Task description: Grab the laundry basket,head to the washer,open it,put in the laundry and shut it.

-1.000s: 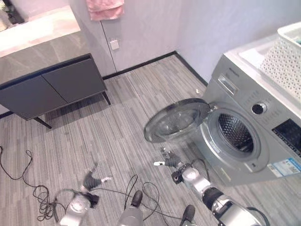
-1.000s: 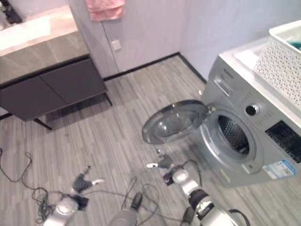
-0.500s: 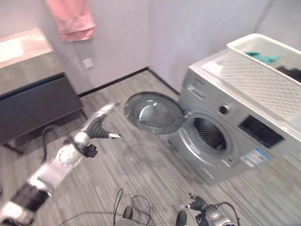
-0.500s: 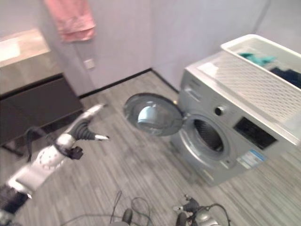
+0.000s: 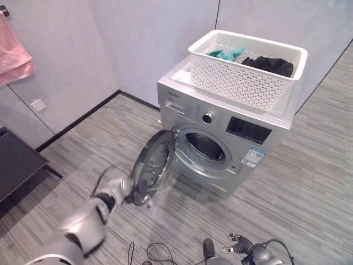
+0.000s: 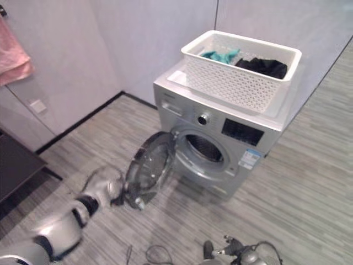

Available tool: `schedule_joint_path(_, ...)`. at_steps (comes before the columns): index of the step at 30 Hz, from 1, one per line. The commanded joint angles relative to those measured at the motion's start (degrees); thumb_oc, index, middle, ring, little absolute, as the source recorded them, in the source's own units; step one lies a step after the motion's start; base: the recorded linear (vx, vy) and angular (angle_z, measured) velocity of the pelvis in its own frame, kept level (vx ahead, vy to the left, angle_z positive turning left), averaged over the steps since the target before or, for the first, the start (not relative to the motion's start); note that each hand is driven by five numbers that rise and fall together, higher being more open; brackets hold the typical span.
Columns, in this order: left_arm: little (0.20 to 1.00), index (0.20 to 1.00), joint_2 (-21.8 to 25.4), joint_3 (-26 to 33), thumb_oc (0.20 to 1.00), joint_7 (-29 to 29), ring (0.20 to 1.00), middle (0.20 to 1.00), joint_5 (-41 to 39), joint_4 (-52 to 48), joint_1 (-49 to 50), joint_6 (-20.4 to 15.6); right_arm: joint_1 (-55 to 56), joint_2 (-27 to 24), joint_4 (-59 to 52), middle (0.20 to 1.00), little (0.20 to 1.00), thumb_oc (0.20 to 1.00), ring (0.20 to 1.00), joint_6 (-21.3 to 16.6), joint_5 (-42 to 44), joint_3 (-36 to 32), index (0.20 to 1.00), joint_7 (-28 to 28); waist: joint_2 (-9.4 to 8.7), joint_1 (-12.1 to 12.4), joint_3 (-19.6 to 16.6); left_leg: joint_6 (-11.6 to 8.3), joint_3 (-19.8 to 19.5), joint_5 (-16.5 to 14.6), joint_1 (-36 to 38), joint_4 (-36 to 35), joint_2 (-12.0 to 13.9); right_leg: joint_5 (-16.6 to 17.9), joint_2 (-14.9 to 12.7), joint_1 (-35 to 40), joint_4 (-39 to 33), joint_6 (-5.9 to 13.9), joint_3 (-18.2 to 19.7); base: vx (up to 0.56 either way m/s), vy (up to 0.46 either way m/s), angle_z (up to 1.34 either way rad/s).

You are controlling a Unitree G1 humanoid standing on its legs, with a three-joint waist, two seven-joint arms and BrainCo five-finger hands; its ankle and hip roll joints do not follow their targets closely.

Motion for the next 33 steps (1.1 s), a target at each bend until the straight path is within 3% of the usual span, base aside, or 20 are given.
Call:
schedule_joint_path(1, 1.000, 1.000, 6.3, 6.5, 1.000, 9.8, 1.000, 1.000, 0.4, 5.9, -14.5, 1.5, -4.5, -1.6, -4.5, 1.000, 1.000, 1.000, 1.000, -1.4, 1.5, -0.9, 1.000, -1.3, -3.41, -1.2, 6.5, 1.41, 2.2, 0.1, -0.6, 0.3, -0.5, -5.1, -2.1, 0.3, 0.8, 4.38, 2.3, -0.17, -0.012, -0.19)
schedule_joint_path(2, 1.000, 1.000, 6.3, 6.6, 1.000, 9.8, 1.000, 1.000, 0.4, 5.9, -14.5, 1.5, -4.5, -1.7, -4.6, 1.000, 1.000, 1.000, 1.000, -1.4, 1.5, -0.9, 1.000, -1.3, -3.38, -1.2, 6.5, 1.41, 2.2, 0.1, -0.6, 0.3, -0.5, -5.1, -2.0, 0.2, 0.8, 4.38, 2.3, -0.14, -0.029, -0.32)
schedule_joint_path(3, 1.000, 1.000, 9.7, 13.0, 1.000, 13.9, 1.000, 1.000, -4.1, 7.5, -17.0, 2.2, -3.8, -2.9, -10.1, 1.000, 1.000, 1.000, 1.000, -2.0, 2.4, -1.9, 1.000, -2.5, -4.32, -2.2, 7.7, 1.21, 2.6, 0.8, -2.0, 0.3, -0.3, -4.4, -1.7, -1.6, 1.1, 4.30, 2.8, -0.09, -0.026, -0.36)
schedule_joint_path(4, 1.000, 1.000, 9.7, 13.0, 1.000, 13.9, 1.000, 1.000, -4.1, 7.5, -17.0, 2.2, -3.8, -2.9, -10.1, 1.000, 1.000, 1.000, 1.000, -1.9, 2.4, -1.9, 1.000, -2.5, -4.32, -2.2, 7.7, 1.21, 2.6, 0.8, -2.0, 0.3, -0.3, -4.4, -1.7, -1.6, 1.1, 4.30, 2.8, -0.18, -0.066, -0.25)
schedule_joint_path(5, 1.000, 1.000, 13.3, 19.1, 1.000, 18.0, 1.000, 1.000, -10.0, 7.0, -18.8, 2.1, -2.2, -3.7, -14.1, 1.000, 1.000, 1.000, 1.000, -3.0, 3.3, -3.0, 1.000, -4.7, -5.31, -3.0, 9.2, 0.88, 3.3, 1.5, -4.2, 0.3, 0.0, -3.5, -1.5, -3.6, 1.0, 4.33, 3.1, -0.12, -0.056, -0.06)
schedule_joint_path(6, 1.000, 1.000, 14.1, 20.4, 1.000, 19.4, 1.000, 1.000, -11.8, 6.1, -19.3, 1.7, -1.4, -4.0, -15.0, 1.000, 1.000, 1.000, 1.000, -3.2, 3.6, -3.5, 1.000, -5.5, -5.48, -3.1, 9.6, 0.78, 3.1, 1.8, -5.1, 0.3, 0.0, -3.3, -1.6, -4.2, 0.9, 4.35, 2.8, -0.14, -0.066, -0.01)
schedule_joint_path(12, 1.000, 1.000, 15.8, 21.1, 1.000, 19.9, 1.000, 1.000, -17.9, 2.6, -19.5, 0.1, -0.8, -4.4, -13.2, 1.000, 1.000, 1.000, 1.000, -3.6, 4.3, -4.0, 1.000, -7.3, -5.42, -3.3, 10.7, 0.40, 2.4, 2.6, -7.7, 0.3, 0.0, -2.8, -1.7, -5.8, 0.6, 4.50, 2.1, -0.02, -0.021, 0.00)
schedule_joint_path(18, 1.000, 1.000, 14.0, 18.4, 1.000, 17.8, 1.000, 1.000, -13.0, 1.6, -13.8, 0.3, -3.5, -5.7, -12.4, 1.000, 1.000, 1.000, 1.000, -2.9, 1.6, -5.3, 1.000, -8.4, -5.15, -2.0, 9.3, 0.55, 3.4, 1.5, -5.6, 0.3, 0.2, -3.0, -1.5, -4.5, 0.1, 4.41, 2.8, 0.05, -0.011, -0.05)
schedule_joint_path(24, 1.000, 1.000, 8.7, 17.5, 1.000, 18.5, 1.000, 1.000, -10.4, -4.9, -3.1, -0.6, -18.1, -9.0, -7.4, 1.000, 1.000, 1.000, 1.000, -2.5, -1.5, -6.8, 1.000, -14.7, -2.56, 1.6, 9.7, 1.10, 3.4, 0.4, -3.7, 0.3, -0.6, -3.7, -2.1, -2.5, 0.0, 4.23, 2.3, 0.02, 0.030, -0.04)
schedule_joint_path(28, 1.000, 1.000, 6.4, 17.7, 1.000, 19.2, 1.000, 1.000, -12.9, -8.3, 3.3, -1.6, -26.3, -9.7, -1.5, 1.000, 1.000, 1.000, 1.000, -2.6, -0.3, -5.5, 1.000, -15.4, -1.32, 4.0, 10.9, 1.33, 2.9, 0.8, -3.7, 0.3, -1.2, -3.8, -2.4, -2.3, 0.0, 4.09, 2.0, -0.02, 0.022, 0.06)
schedule_joint_path(33, 1.000, 1.000, 3.0, 16.4, 1.000, 17.6, 1.000, 1.000, -17.2, -14.1, 17.2, -4.2, -38.7, -11.2, 10.1, 1.000, 1.000, 1.000, 1.000, -2.7, 2.2, -4.2, 1.000, -15.5, 1.13, 9.0, 13.0, 1.41, 1.0, 2.5, -6.8, 0.3, -2.5, -3.5, -3.3, -3.5, 0.0, 3.92, 0.9, -0.07, 0.010, 0.21)
